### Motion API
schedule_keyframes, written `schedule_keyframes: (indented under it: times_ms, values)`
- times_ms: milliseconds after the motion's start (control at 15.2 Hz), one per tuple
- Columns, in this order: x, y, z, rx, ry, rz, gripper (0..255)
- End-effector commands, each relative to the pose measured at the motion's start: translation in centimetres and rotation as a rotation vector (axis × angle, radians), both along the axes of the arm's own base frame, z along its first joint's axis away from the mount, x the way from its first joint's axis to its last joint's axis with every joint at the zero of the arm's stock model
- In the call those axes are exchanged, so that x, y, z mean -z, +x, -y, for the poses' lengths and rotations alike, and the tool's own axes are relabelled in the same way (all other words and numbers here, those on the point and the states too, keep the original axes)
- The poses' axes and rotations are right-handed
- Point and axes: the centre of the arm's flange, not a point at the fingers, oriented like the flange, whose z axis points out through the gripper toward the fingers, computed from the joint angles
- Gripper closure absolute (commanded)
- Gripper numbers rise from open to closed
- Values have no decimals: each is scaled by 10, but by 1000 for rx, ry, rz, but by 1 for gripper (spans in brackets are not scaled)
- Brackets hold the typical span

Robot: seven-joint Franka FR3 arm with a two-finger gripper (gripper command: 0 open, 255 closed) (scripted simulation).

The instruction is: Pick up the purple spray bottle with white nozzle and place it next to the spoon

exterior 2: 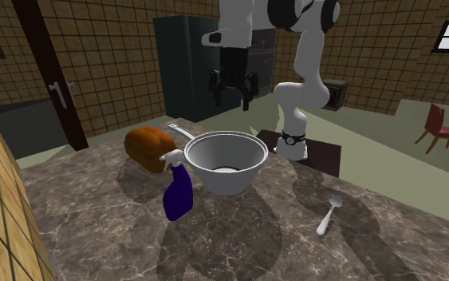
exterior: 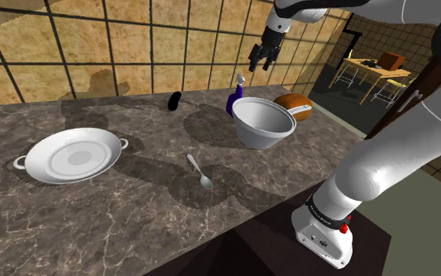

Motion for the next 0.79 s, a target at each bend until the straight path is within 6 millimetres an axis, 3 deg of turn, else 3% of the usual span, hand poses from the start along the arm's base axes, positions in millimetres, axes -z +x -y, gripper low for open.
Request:
schedule_keyframes:
  times_ms: [0, 726]
  values:
    - [12, 21, 12, 6, -4, -10, 0]
    - [79, 132, 85, 40, -21, -62, 0]
